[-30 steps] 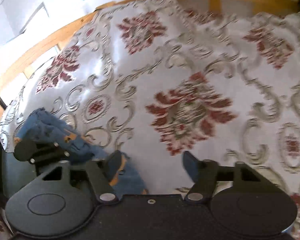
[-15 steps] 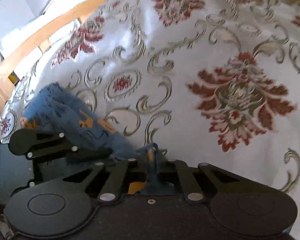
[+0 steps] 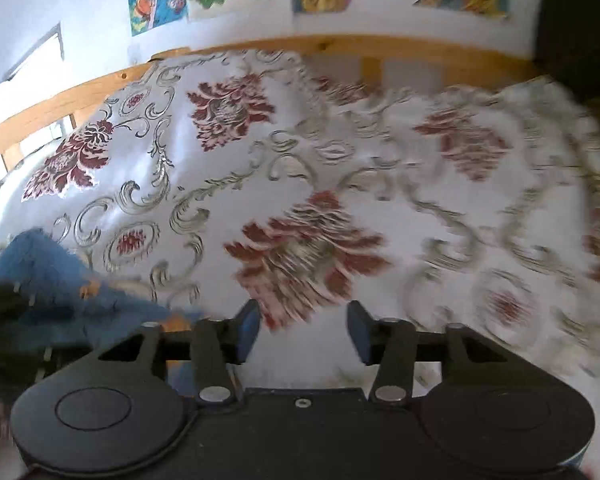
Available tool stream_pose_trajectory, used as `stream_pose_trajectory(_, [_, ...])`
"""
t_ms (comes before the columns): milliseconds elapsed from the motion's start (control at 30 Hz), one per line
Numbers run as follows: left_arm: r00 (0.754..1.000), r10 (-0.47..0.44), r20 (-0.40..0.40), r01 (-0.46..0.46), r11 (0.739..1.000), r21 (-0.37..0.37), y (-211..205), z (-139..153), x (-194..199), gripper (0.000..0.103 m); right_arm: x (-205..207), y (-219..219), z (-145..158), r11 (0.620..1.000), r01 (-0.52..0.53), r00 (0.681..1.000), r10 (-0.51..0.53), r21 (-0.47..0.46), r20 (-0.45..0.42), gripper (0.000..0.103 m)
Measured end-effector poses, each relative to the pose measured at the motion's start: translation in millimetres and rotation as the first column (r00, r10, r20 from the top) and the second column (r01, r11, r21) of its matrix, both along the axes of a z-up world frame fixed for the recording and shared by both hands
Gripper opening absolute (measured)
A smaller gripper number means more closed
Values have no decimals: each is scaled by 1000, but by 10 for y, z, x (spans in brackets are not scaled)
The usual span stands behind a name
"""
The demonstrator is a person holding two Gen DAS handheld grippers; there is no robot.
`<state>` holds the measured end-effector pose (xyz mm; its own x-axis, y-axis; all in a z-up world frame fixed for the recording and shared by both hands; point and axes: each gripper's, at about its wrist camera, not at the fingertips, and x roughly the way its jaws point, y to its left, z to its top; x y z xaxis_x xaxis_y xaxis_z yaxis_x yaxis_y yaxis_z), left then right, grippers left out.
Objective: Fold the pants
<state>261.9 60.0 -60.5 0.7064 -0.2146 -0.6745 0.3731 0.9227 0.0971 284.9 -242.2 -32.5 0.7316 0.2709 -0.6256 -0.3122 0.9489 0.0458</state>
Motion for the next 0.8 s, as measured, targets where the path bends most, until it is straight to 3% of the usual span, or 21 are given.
stream_pose_trajectory(67, [1000,21,18,-22,999,45,-30,-7,-12,72,-358,-168,7,1000,23,1000,-23,-11,-12,55])
stream_pose_trajectory(267, [999,40,18,-41,997,59,-32,-18,-20,74,-1209,-593,-353,996,89,985,-90,-16,-148,58])
stream_pose_trajectory(367, [998,57,30,-59,994,90,-54,-22,-51,77,-1460,-806,-440,985,165,980,-169,-51,-104,65])
stream_pose_trajectory(500, [995,90,36,-94,990,105,-75,8,-101,80,-1787,-1243,-322,938,345,937,-346,-33,-39,80])
stream_pose_trajectory(633, [995,99,21,-99,995,31,-111,159,-179,85,-2258,-1672,-211,876,478,878,-479,66,8,93])
stream_pose_trajectory(700, [996,78,42,-76,995,-58,-187,320,-257,97,-2467,-1817,-215,841,531,845,-535,102,19,94])
stream_pose_trajectory(800, [996,-60,60,69,985,-160,-529,519,-281,99,-2657,-1982,-276,816,557,828,-559,153,-33,95])
